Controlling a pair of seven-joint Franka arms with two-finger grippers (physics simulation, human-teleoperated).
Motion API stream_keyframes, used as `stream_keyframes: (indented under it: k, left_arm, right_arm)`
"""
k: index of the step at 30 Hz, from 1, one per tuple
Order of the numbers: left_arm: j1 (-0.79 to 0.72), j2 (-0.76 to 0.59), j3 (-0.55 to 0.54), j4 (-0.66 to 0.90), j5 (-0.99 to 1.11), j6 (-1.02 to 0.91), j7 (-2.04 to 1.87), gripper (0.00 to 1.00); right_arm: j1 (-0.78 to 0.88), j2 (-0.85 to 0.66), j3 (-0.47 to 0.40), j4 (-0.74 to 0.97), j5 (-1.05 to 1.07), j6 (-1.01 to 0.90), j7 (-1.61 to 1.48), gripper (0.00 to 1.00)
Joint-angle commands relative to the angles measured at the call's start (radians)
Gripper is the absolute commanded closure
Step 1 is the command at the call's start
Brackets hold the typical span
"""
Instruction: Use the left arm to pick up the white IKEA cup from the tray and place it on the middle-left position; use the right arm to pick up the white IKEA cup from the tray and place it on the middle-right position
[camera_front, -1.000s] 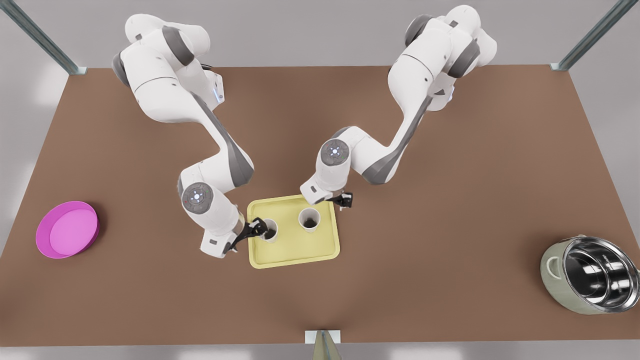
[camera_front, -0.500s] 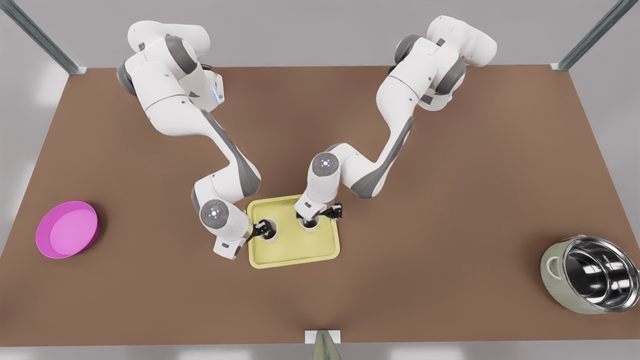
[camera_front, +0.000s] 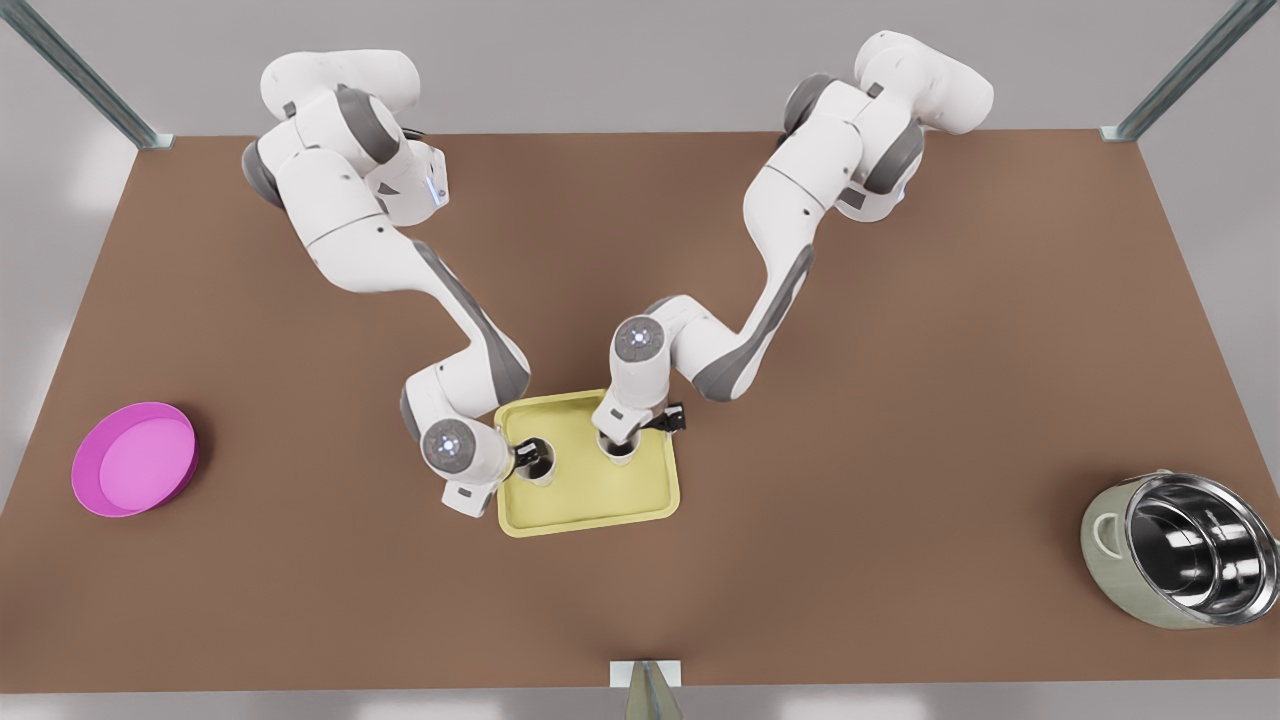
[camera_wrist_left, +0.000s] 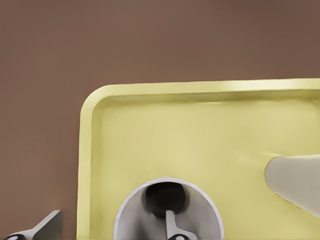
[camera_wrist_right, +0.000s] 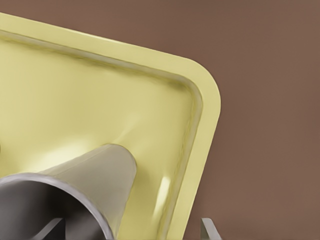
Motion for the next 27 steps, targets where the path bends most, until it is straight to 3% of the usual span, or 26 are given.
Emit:
stream_keyframes:
  k: [1,3,5,10,11,12,15,18,22,25,27]
  left_arm:
    - [-0.001,0.013,0.0,0.001,0.001,0.007,-0.083,0.0]
    - [-0.001,0.019,0.0,0.003,0.0,0.025,-0.089,0.02]
    - [0.001,0.019,0.0,0.012,-0.005,0.039,-0.092,0.14]
    - [0.001,0.002,-0.006,0.018,-0.032,0.035,-0.118,0.8]
    - [-0.001,0.002,-0.008,0.024,-0.032,0.036,-0.143,0.9]
    - [-0.001,0.003,-0.009,0.026,-0.032,0.036,-0.152,0.94]
    - [0.007,-0.03,-0.008,0.023,-0.045,0.004,-0.126,0.95]
    - [0.082,-0.173,-0.008,-0.047,-0.114,-0.235,0.136,0.94]
    - [0.341,-0.429,-0.008,-0.44,-0.137,-0.119,0.707,0.94]
    - [0.55,-0.446,-0.006,-0.477,-0.143,-0.061,1.141,0.94]
    - [0.616,-0.409,-0.006,-0.477,-0.193,0.01,1.27,0.94]
  right_arm:
    - [0.0,0.008,0.0,0.002,-0.029,0.01,0.016,0.06]
    - [0.0,0.006,0.0,0.006,-0.027,0.008,0.019,0.36]
    - [0.0,0.003,0.0,0.01,-0.026,-0.002,0.02,0.5]
    - [0.002,-0.006,0.005,0.013,-0.02,-0.009,0.042,0.75]
    - [0.0,-0.006,0.005,0.016,-0.021,-0.032,0.054,0.78]
    - [0.002,-0.006,0.005,0.016,-0.021,-0.036,0.06,0.85]
    - [-0.001,-0.035,0.003,0.042,-0.02,-0.131,0.055,0.94]
    - [-0.012,-0.087,-0.012,0.097,-0.023,-0.268,0.029,0.96]
    - [-0.159,-0.115,-0.006,0.097,-0.027,-0.311,-0.188,0.96]
    - [-0.253,-0.115,-0.011,0.099,-0.03,-0.308,-0.359,0.96]
    - [-0.27,-0.114,-0.07,0.111,-0.03,-0.294,-0.461,0.96]
